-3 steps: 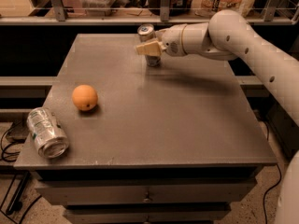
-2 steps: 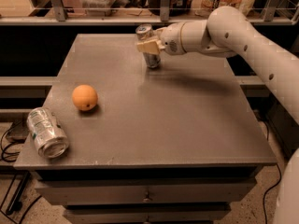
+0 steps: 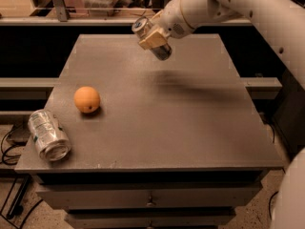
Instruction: Knock redbull can over
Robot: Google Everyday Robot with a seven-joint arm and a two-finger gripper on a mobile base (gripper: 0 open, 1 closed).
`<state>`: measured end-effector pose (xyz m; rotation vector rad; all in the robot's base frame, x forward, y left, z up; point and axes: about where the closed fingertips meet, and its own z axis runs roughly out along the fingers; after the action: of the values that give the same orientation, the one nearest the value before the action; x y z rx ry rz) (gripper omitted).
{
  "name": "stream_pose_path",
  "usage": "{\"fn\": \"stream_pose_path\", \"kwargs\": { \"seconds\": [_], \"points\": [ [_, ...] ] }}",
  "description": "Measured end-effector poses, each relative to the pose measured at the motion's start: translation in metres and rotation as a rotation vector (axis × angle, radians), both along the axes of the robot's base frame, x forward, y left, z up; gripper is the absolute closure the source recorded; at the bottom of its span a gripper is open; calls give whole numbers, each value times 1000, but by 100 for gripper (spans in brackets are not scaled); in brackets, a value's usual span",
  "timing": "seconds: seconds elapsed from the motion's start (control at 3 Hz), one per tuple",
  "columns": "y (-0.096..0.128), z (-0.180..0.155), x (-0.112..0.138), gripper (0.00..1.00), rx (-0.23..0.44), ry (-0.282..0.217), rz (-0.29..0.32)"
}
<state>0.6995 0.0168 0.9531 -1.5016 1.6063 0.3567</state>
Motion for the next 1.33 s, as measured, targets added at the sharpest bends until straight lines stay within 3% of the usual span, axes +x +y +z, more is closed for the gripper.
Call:
{"fn": "stream_pose_path", "kwargs": {
  "seconds": [0.33,0.67,1.0,1.33],
  "points": [
    [14,-11,-24,62,-246,3,120],
    [23,-38,-66,39,-435,89,256],
    [31,-66,-113,15,-549,189,358],
    [30,-73,-118,0,-561,208,368]
  ]
}}
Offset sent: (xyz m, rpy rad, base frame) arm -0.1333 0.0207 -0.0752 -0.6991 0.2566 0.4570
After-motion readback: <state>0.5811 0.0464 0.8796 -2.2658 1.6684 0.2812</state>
